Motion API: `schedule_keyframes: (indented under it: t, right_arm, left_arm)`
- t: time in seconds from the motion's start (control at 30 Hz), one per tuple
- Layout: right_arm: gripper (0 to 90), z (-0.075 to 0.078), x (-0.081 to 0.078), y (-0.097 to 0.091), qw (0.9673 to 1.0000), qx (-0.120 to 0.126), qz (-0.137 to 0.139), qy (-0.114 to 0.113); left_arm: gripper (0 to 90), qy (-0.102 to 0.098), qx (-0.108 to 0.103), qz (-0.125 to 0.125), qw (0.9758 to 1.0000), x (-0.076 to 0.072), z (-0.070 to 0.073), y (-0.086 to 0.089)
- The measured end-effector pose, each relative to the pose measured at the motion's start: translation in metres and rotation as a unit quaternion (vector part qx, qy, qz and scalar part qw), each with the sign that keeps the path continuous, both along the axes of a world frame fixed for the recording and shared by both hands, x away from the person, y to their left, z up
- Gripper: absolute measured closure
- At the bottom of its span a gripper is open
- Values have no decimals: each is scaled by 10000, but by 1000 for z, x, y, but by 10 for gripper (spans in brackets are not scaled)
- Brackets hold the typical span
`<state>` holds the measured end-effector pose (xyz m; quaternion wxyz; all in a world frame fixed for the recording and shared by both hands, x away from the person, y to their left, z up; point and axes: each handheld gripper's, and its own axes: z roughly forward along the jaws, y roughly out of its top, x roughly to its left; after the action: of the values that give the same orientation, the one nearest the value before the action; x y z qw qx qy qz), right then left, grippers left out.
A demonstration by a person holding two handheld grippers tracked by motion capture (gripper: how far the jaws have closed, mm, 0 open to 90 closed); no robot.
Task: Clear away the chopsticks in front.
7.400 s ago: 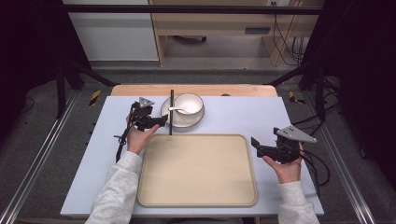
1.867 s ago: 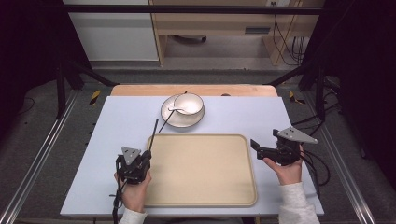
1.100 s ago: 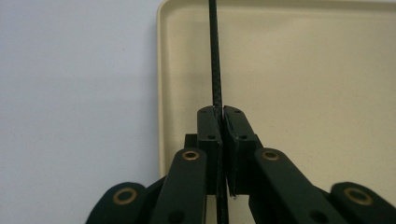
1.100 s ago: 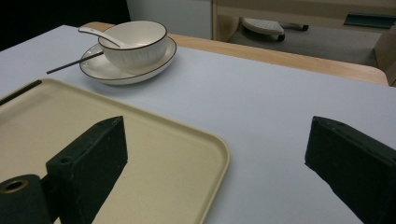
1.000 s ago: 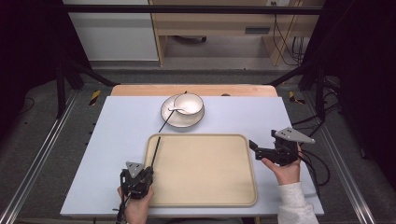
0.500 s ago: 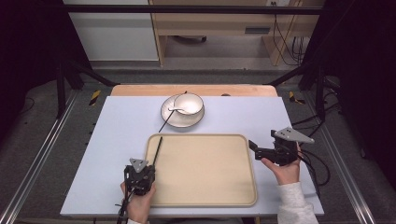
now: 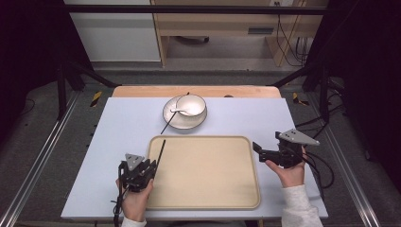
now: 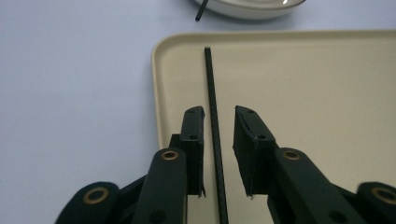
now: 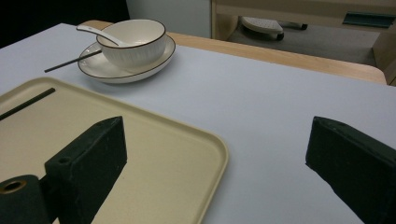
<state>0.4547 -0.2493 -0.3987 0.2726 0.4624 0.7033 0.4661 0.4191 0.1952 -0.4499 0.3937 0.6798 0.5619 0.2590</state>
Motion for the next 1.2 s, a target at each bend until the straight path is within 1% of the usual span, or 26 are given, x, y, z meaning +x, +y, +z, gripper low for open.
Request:
schedule_keyframes:
  t: [0.03,0.07,0.17,0.2,0.23,0.27,0.33,0.37,0.4,0.5,0.53,0.57,0.6,0.67,0.73,0.77,0.8,0.83,0.87,0.93,0.97,1.03,1.07,1.13,1.17,1.2]
  right_arm:
    - [55,0,0,-1,10000,-13,-3,-8]
    - [54,0,0,-1,10000,-19,-1,-11]
    - [52,1,-1,-1,10000,-3,-2,-27]
    - [52,1,-1,-1,10000,-3,-2,-27]
    - [52,1,-1,-2,10000,-10,-11,-23]
    - [52,1,-1,-2,10000,-10,-11,-23]
    - [51,1,0,-2,10000,-18,-16,-29]
    - [51,1,-1,-2,10000,-16,-18,-28]
    - [51,1,0,-2,10000,-3,-27,-30]
    - [52,1,0,-2,10000,2,-46,-44]
    - [53,1,0,-2,10000,-4,-53,-50]
    - [53,1,0,-2,10000,-9,-62,-49]
    - [54,0,0,-2,10000,-9,-61,-52]
    - [54,0,0,-2,10000,-9,-52,-31]
    - [54,0,0,-2,10000,-26,-48,-23]
    - [54,0,1,-1,10000,-12,-64,-21]
    - [54,0,1,-1,10000,-12,-64,-21]
    - [54,0,1,-1,10000,5,-58,-19]
    - [55,0,1,-1,10000,-9,-66,-20]
    - [55,0,1,-2,10000,-15,-64,-17]
    - [55,0,1,-2,10000,-15,-64,-17]
    - [56,0,1,-2,10000,-18,-64,-23]
    - [56,0,1,-1,10000,-15,-73,-22]
    - [56,0,1,-1,10000,-18,-76,-25]
    - [57,0,1,-1,10000,-13,-75,-25]
    - [57,0,1,-1,10000,-13,-75,-25]
  left_arm:
    - [698,0,0,0,10000,0,0,0]
    - [693,-17,-45,-25,10000,4,3,3]
    - [657,-53,-24,-80,10000,9,6,6]
    - [657,-68,-55,-137,9999,12,7,7]
    - [628,-75,-33,-153,9999,14,8,8]
    - [628,-128,-28,-196,9997,18,10,8]
    - [591,-205,-86,-348,9991,24,13,9]
    - [582,-225,-69,-384,9990,27,14,9]
    - [559,-285,-88,-526,9982,35,17,10]
    - [525,-342,-26,-590,9977,42,21,10]
    - [515,-392,-31,-663,9970,48,26,11]
    - [498,-392,-31,-663,9970,48,26,11]
    - [485,-481,-24,-726,9962,54,31,11]
    - [458,-493,16,-827,9954,61,37,10]
    - [449,-502,31,-885,9948,65,39,9]
    - [436,-506,-40,-972,9940,71,41,9]
    - [428,-506,-40,-972,9940,71,41,9]
    - [427,-547,5,-999,9935,78,45,8]
    - [418,-530,-5,-1034,9932,82,45,7]
    - [390,-513,70,-1047,9932,88,48,5]
    - [386,-513,70,-1047,9932,88,48,5]
    - [373,-511,218,-1068,9927,94,50,3]
    - [344,-468,239,-1167,9918,101,52,0]
    - [326,-467,224,-1185,9916,104,52,-1]
    - [321,-433,360,-1214,9910,111,52,-4]
    - [313,-433,360,-1214,9910,111,52,-4]
